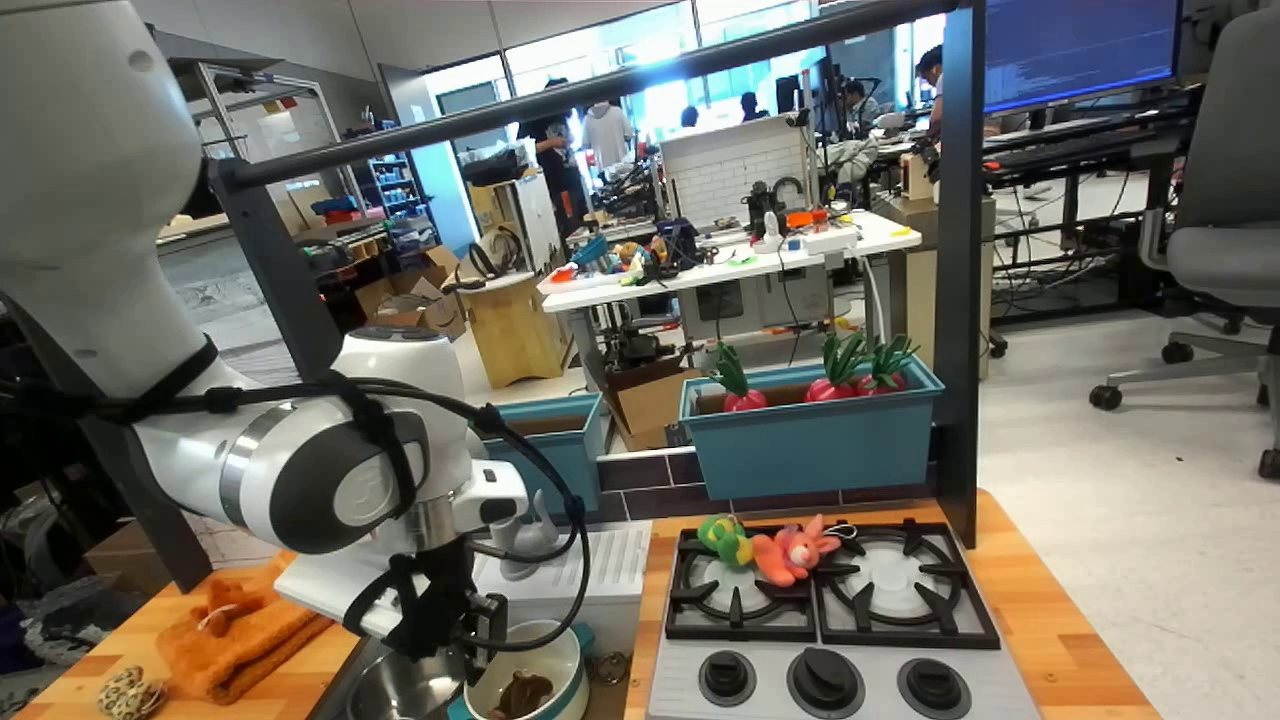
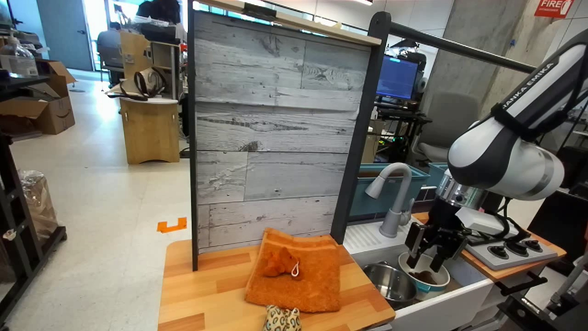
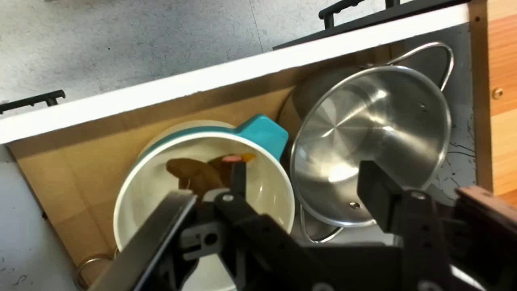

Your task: Wipe the counter with the cloth, then pick the objects in the bowls in the sink and put them on the counter and the stove

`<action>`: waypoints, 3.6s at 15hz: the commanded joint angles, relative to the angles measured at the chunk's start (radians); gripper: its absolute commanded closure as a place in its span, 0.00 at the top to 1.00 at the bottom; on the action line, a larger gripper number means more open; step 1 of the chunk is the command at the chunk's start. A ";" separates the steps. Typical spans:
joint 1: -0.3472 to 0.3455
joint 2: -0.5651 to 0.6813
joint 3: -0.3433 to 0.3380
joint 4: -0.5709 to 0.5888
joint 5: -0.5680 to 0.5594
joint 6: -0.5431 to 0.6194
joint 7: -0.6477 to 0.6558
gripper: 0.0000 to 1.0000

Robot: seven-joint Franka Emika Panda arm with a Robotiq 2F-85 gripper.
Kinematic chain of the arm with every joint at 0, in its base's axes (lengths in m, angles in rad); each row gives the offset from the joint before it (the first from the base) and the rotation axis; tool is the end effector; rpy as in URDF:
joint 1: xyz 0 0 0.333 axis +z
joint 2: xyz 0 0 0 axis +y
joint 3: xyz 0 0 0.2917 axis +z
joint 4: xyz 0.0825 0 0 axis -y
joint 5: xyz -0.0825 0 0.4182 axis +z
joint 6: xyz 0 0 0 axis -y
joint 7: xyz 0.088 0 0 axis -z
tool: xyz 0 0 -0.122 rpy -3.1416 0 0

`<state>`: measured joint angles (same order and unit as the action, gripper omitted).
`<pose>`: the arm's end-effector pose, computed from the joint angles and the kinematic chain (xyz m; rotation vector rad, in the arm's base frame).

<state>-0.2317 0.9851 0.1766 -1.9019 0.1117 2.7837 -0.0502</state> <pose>0.5543 -0.0170 -0.0811 -2.9372 0.2691 0.1282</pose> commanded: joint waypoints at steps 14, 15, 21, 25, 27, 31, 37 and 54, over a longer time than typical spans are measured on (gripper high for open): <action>0.332 0.033 -0.365 0.025 -0.162 0.082 0.159 0.65; 0.337 0.043 -0.366 0.031 -0.164 0.094 0.158 0.70; 0.348 0.121 -0.357 0.100 -0.160 0.144 0.147 0.79; 0.336 0.168 -0.336 0.130 -0.153 0.145 0.141 0.54; 0.326 0.187 -0.321 0.138 -0.149 0.147 0.135 0.38; 0.282 0.201 -0.268 0.132 -0.139 0.164 0.111 0.07; 0.324 -0.001 -0.281 -0.074 -0.150 0.162 0.122 0.01; 0.208 -0.190 -0.553 -0.153 -0.084 0.526 0.111 0.02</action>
<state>-0.0378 0.7626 -0.3456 -2.0844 -0.0198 3.2782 0.0563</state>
